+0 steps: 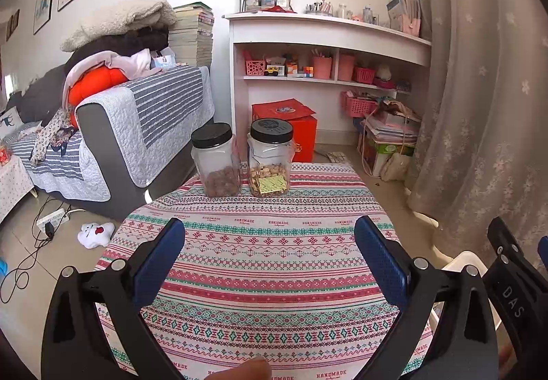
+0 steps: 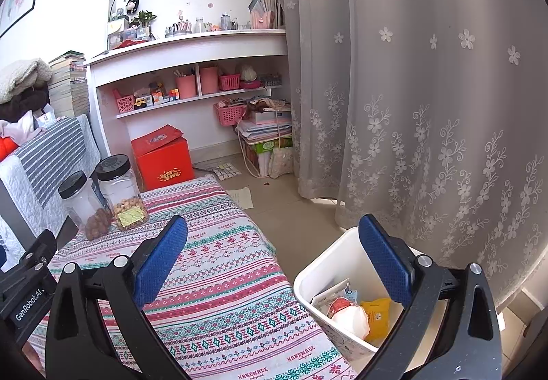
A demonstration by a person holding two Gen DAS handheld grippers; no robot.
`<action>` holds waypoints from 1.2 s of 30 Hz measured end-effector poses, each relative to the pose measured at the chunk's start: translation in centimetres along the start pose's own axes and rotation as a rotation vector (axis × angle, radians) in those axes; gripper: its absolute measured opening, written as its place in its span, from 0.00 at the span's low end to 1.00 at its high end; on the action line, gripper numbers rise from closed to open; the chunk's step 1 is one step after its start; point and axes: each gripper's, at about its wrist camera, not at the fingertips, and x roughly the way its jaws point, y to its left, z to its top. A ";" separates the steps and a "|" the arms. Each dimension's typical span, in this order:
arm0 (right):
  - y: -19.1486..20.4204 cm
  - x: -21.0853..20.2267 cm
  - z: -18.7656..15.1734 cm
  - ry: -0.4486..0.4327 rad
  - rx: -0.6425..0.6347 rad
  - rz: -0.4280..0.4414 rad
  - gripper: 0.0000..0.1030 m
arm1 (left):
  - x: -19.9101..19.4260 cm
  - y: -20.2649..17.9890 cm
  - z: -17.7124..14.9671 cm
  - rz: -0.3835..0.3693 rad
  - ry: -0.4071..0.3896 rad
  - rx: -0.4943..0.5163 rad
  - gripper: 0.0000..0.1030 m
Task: Collect trash
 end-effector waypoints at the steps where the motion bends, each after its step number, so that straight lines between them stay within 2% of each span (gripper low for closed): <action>1: -0.1 0.0 0.0 0.000 -0.001 0.000 0.93 | 0.0 -0.1 0.0 -0.001 0.000 0.000 0.93; 36: -0.2 0.5 -0.3 0.010 -0.022 0.016 0.93 | 0.7 0.0 -0.4 -0.002 0.018 -0.011 0.93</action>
